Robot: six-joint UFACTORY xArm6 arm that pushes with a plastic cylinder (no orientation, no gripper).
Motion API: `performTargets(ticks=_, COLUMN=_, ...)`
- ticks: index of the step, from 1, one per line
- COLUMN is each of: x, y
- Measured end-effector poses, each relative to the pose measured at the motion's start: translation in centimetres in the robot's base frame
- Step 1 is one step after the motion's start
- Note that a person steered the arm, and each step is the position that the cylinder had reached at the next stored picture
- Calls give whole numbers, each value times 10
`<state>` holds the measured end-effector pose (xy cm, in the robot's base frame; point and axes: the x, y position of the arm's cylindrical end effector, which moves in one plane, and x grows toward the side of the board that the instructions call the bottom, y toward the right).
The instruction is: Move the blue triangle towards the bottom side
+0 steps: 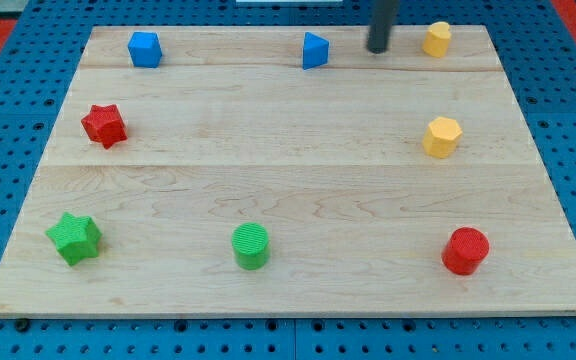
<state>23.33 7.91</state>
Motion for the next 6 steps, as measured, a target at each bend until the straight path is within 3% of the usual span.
performTargets(ticks=2, x=-19, y=-96)
performTargets(ticks=5, x=12, y=-14)
performTargets(ticks=6, x=32, y=-83)
